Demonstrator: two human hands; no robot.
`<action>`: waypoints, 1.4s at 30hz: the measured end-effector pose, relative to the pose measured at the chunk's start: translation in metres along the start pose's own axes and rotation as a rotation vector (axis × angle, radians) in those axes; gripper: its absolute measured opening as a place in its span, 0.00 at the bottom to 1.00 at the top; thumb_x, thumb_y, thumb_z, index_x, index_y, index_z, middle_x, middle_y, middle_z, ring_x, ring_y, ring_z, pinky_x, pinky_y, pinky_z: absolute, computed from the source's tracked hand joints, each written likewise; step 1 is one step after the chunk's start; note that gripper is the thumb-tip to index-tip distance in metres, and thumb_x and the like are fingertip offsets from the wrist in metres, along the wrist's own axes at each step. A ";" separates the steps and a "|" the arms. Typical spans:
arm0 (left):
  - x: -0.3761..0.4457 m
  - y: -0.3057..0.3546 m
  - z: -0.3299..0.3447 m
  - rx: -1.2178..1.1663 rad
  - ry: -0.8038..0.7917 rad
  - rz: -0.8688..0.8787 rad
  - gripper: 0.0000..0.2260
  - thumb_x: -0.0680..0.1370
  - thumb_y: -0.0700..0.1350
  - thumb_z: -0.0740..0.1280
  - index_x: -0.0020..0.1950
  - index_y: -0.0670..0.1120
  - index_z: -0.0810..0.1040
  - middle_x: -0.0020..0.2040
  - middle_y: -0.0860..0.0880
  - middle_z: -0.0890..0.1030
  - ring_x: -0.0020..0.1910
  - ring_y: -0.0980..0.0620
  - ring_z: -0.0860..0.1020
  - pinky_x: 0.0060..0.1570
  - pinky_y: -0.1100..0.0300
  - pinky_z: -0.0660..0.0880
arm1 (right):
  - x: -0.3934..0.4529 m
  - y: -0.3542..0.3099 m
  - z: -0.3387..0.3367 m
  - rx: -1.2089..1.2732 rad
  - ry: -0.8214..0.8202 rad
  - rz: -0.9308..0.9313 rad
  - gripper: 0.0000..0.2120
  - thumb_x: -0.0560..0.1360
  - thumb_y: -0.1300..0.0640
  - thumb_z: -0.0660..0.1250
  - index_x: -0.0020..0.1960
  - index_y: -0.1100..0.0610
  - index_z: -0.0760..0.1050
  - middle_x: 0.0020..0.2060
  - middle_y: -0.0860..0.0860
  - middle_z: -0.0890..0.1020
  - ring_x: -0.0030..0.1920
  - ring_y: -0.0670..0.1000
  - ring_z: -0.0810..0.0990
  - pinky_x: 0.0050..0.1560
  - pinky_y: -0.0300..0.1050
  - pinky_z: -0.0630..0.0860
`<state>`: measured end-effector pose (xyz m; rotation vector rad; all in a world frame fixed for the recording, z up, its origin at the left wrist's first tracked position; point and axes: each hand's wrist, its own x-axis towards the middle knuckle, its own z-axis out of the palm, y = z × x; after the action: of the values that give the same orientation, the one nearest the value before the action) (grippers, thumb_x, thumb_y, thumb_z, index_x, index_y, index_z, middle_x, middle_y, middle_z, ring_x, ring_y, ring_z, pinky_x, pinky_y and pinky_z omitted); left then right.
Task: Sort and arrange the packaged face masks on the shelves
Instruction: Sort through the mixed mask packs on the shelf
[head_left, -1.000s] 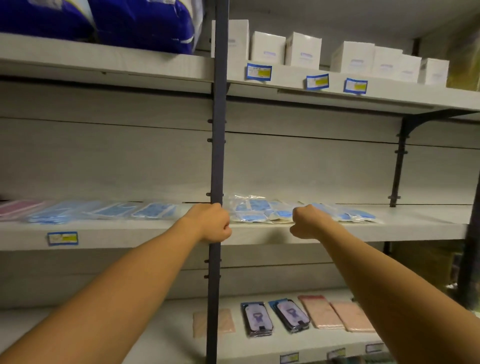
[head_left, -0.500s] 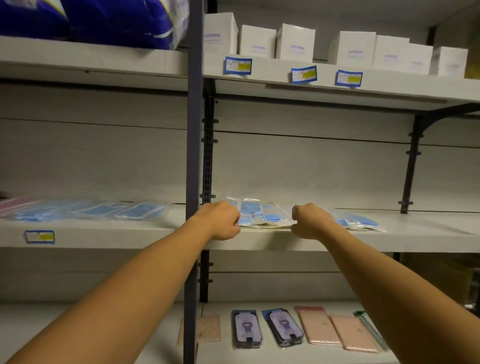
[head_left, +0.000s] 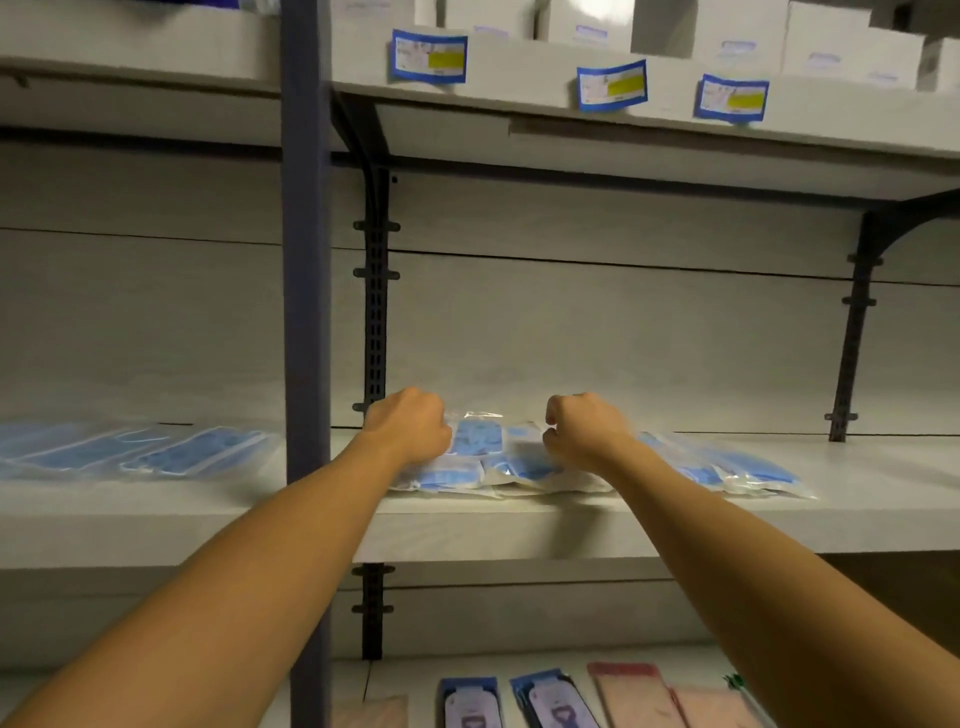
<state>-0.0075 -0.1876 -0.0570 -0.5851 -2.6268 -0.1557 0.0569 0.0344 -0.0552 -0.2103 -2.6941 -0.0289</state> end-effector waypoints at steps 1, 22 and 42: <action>0.006 -0.002 0.005 0.006 -0.004 -0.017 0.09 0.78 0.45 0.61 0.51 0.47 0.81 0.50 0.46 0.81 0.45 0.44 0.79 0.44 0.54 0.77 | 0.005 -0.002 0.007 -0.002 0.000 -0.023 0.13 0.77 0.56 0.62 0.60 0.57 0.77 0.56 0.57 0.81 0.53 0.60 0.80 0.50 0.48 0.77; 0.086 -0.031 0.073 -0.046 -0.123 -0.311 0.27 0.80 0.64 0.59 0.68 0.46 0.74 0.67 0.44 0.74 0.63 0.43 0.74 0.54 0.53 0.73 | 0.113 -0.005 0.076 0.167 -0.150 -0.205 0.26 0.74 0.32 0.63 0.55 0.52 0.83 0.57 0.54 0.75 0.60 0.57 0.75 0.59 0.51 0.74; 0.083 -0.047 0.078 -0.427 -0.063 -0.390 0.31 0.73 0.58 0.75 0.73 0.49 0.72 0.69 0.46 0.75 0.66 0.46 0.74 0.65 0.53 0.72 | 0.111 0.008 0.065 0.395 0.007 0.009 0.30 0.74 0.62 0.64 0.74 0.50 0.65 0.57 0.58 0.80 0.58 0.61 0.78 0.50 0.51 0.76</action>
<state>-0.1258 -0.1834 -0.0904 -0.1994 -2.7536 -0.8433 -0.0687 0.0615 -0.0670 -0.0995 -2.6246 0.4990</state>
